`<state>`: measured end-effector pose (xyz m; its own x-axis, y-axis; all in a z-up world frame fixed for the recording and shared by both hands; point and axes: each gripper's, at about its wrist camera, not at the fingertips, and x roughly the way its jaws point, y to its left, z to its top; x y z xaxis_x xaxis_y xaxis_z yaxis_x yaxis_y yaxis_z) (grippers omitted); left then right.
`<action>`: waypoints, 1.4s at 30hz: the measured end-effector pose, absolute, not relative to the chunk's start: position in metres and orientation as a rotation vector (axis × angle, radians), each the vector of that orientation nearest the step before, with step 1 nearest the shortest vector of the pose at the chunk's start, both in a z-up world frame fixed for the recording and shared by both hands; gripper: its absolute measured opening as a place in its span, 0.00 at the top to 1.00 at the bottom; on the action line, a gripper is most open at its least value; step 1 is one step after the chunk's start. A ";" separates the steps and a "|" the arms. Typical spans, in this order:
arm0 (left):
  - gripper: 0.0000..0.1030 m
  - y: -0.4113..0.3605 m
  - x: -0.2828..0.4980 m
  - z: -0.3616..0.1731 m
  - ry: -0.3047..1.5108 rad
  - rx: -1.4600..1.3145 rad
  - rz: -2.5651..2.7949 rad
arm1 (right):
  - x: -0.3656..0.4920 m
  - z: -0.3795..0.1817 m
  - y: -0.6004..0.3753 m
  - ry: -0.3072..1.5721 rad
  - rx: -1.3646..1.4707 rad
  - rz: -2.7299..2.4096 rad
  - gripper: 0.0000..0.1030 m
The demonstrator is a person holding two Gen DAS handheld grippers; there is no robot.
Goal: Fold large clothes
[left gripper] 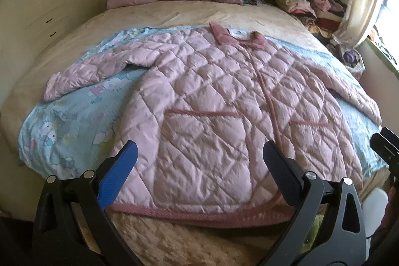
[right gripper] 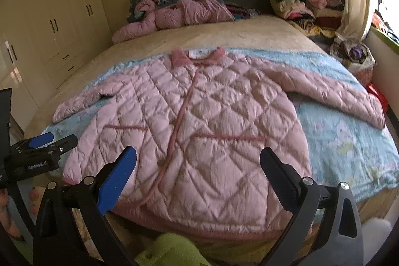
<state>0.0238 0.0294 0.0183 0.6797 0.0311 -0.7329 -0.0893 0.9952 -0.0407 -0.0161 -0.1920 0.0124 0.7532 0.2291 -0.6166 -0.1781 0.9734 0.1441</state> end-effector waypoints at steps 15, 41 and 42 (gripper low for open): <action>0.09 0.077 0.062 0.088 0.711 -0.100 0.132 | 0.028 0.068 -0.190 0.595 0.150 0.274 0.04; 0.09 0.032 0.188 0.177 0.601 -0.088 0.117 | 0.129 0.133 -0.239 0.482 0.350 0.223 0.04; 0.09 0.030 0.195 0.175 0.607 -0.086 0.118 | 0.133 0.132 -0.243 0.482 0.355 0.207 0.04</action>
